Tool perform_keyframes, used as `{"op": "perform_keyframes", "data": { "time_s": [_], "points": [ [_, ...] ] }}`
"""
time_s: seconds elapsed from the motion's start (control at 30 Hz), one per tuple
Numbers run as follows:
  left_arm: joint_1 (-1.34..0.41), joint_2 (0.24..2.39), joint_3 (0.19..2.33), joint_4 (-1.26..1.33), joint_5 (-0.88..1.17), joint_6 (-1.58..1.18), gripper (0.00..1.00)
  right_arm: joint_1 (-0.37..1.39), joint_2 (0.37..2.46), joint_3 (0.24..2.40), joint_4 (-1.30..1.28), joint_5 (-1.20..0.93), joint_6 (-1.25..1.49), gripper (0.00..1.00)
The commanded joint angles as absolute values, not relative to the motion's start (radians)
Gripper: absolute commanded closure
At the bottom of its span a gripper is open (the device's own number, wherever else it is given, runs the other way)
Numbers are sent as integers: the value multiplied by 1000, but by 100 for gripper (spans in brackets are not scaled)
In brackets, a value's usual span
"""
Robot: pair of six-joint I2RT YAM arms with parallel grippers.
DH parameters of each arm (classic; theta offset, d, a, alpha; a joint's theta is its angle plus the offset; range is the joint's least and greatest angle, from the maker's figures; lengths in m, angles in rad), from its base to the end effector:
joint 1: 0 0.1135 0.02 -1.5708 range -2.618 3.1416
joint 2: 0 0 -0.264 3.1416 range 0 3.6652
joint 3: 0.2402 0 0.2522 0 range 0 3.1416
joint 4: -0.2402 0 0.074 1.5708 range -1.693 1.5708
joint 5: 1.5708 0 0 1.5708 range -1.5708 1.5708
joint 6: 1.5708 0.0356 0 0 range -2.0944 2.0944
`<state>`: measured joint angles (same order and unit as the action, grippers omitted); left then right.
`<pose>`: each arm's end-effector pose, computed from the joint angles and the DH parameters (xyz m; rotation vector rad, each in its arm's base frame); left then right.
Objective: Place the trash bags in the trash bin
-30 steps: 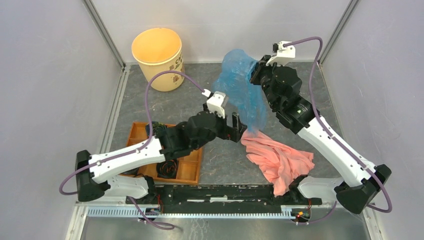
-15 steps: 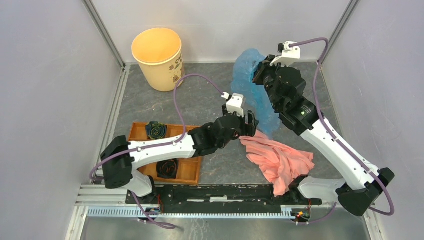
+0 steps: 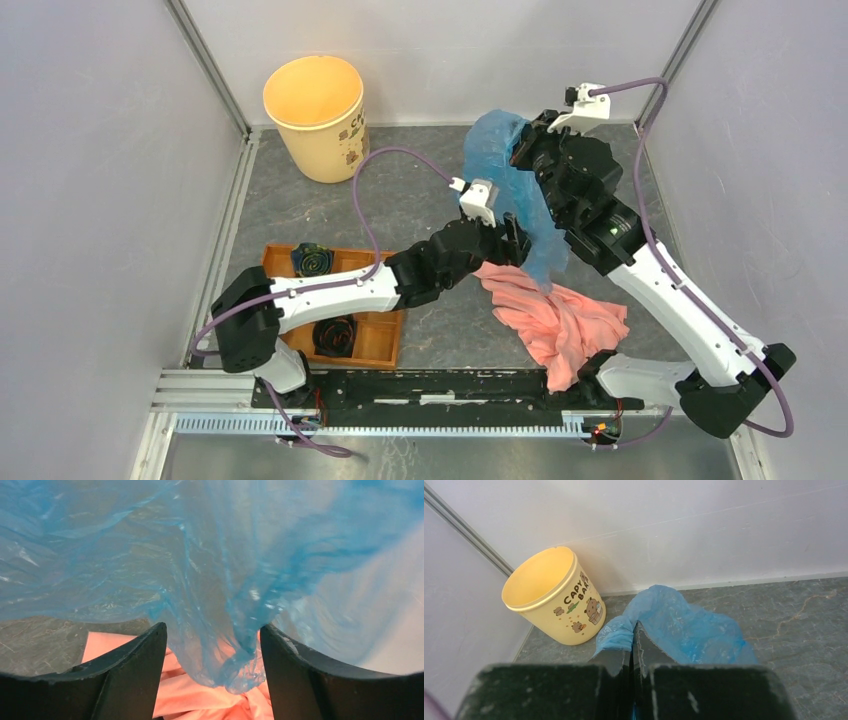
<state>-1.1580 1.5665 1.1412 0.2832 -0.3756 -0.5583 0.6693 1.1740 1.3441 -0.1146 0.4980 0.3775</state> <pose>0.1615 -0.3362 0.3159 0.2447 1.7810 -0.9434 0.2100 0.1445 0.4634 0.1793 1.5291 0.4581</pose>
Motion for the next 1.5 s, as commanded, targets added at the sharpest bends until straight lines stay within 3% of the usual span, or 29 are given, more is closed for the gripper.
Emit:
{"op": "perform_keyframes", "data": {
  "time_s": [0.0, 0.13, 0.23, 0.43, 0.63, 0.8, 1.0, 1.17, 1.37, 1.47],
  "points": [
    [-1097, 1601, 1164, 342, -328, -653, 34, 670, 1127, 1331, -80, 518, 357, 99],
    [-1052, 1583, 1125, 355, -301, -669, 77, 669, 1113, 1265, -68, 575, 233, 99],
    [-1007, 1528, 1056, 320, -302, -655, 97, 652, 1131, 1181, -83, 649, 53, 100],
    [-789, 1471, 1085, 138, -198, -621, 98, 537, 1198, 1106, -32, 452, -33, 100],
    [-693, 1483, 1482, -48, -64, -404, 98, 518, 1354, 1524, -128, 387, -108, 100],
    [-700, 1381, 1668, -52, 44, -334, 98, 519, 1293, 1709, -101, 207, -162, 99],
    [-726, 1174, 1334, 152, -62, -322, 98, 519, 1065, 1319, 260, 34, -129, 99],
    [-724, 1177, 1013, 98, -311, -427, 98, 519, 1111, 1051, 235, 61, -70, 99],
    [-724, 1147, 726, 119, -206, -579, 98, 521, 1106, 809, 191, -41, 31, 99],
    [-724, 1107, 687, 112, -165, -591, 98, 521, 1085, 827, 122, -51, 10, 99]
  ]
}}
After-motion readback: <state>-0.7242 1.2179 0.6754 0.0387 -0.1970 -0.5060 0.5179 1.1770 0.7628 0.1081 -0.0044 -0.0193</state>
